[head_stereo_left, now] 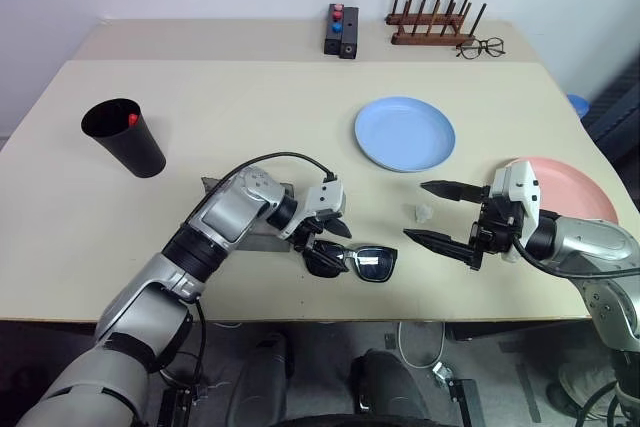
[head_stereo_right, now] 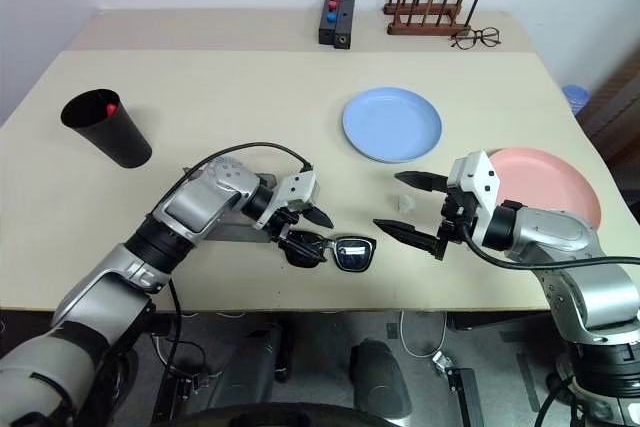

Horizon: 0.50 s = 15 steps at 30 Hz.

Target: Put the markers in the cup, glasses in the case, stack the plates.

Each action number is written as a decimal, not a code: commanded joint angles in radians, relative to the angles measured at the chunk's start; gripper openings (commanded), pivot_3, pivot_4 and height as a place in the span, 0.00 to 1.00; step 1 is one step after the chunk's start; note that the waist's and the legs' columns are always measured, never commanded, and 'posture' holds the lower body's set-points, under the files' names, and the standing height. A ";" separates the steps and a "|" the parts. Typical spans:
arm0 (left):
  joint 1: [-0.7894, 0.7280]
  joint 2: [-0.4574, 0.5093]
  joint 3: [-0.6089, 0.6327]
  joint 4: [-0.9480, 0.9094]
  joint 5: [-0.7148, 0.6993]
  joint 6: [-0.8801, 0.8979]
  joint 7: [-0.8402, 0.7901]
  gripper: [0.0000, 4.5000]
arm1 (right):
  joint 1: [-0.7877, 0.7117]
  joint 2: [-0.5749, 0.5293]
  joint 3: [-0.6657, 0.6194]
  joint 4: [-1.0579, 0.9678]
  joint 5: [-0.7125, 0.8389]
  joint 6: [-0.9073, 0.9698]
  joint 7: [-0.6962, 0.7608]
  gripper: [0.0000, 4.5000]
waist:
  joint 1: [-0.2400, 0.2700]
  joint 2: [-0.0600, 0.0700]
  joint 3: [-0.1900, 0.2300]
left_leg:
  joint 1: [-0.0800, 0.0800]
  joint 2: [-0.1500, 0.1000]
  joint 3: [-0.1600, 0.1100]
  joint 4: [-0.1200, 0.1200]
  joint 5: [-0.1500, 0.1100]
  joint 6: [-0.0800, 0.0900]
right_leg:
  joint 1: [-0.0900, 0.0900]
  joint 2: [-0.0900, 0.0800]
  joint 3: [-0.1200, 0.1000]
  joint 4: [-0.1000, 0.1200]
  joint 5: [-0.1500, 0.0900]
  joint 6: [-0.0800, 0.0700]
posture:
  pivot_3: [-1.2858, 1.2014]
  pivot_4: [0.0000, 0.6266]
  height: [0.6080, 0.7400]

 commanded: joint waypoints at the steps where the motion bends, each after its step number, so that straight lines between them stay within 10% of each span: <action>1: -0.010 -0.011 0.006 -0.003 0.014 -0.027 -0.002 0.37 | 0.000 0.006 -0.029 -0.027 0.000 -0.024 -0.008 1.00 | 0.001 0.000 0.000 | 0.000 0.000 0.000 0.000 0.000 0.000 | 0.000 0.000 0.000 0.000 0.000 0.000 | 0.52 0.24 1.00; 13: -0.008 -0.008 0.004 -0.004 0.018 -0.018 -0.043 0.37 | -0.018 0.014 -0.013 -0.004 -0.016 -0.039 -0.018 1.00 | -0.001 0.000 0.000 | 0.000 0.000 0.000 0.000 0.000 0.000 | 0.000 0.000 0.000 0.000 0.000 0.000 | 0.52 0.24 1.00; 15: -0.004 -0.011 0.004 -0.013 0.017 -0.011 -0.046 0.17 | -0.021 0.015 -0.012 -0.003 -0.018 -0.038 -0.019 1.00 | 0.000 0.000 0.000 | 0.000 0.000 0.000 0.000 0.000 0.000 | 0.000 0.000 0.000 0.000 0.000 0.000 | 0.52 0.24 1.00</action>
